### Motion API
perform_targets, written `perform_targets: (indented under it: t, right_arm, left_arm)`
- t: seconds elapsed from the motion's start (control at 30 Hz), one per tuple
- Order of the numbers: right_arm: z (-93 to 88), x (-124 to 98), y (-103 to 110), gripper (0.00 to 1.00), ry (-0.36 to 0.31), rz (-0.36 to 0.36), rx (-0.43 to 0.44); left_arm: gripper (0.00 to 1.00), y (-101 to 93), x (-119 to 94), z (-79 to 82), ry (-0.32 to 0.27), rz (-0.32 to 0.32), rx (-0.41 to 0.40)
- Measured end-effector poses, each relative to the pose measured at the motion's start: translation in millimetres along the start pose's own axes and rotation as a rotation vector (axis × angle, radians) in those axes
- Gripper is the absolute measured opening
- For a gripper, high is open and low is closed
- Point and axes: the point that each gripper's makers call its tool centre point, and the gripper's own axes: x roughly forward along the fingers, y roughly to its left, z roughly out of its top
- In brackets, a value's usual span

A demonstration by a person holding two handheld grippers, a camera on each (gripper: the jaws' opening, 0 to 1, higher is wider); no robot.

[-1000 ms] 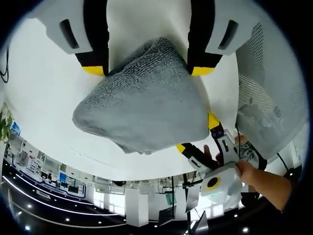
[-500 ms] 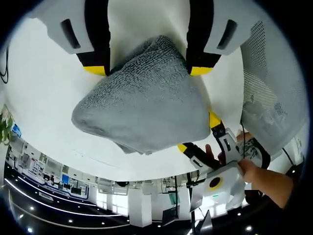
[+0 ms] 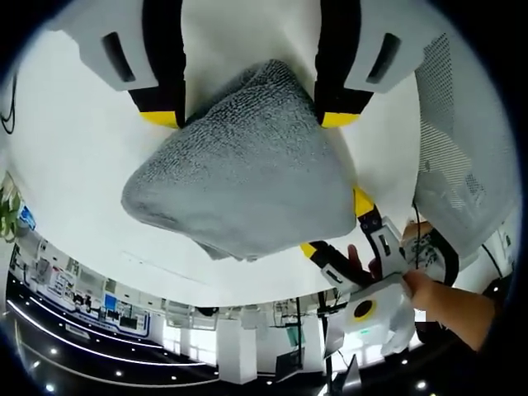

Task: Fold the towel on the table until its edges align and the towel forms a compact rectangular stack.

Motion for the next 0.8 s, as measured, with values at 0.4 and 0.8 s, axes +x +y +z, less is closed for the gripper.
perform_targets:
  t: [0.4, 0.8]
  right_arm:
    - [9.7, 9, -7, 0.63, 0.002, -0.005, 0.003]
    - [19.6, 22, -17, 0.63, 0.004, -0.011, 0.008]
  left_arm:
    - [0.57, 16.3, 1, 1.8, 0.006, 0.004, 0.005]
    - [0.57, 33.9, 4, 3.2, 0.005, 0.008, 0.001]
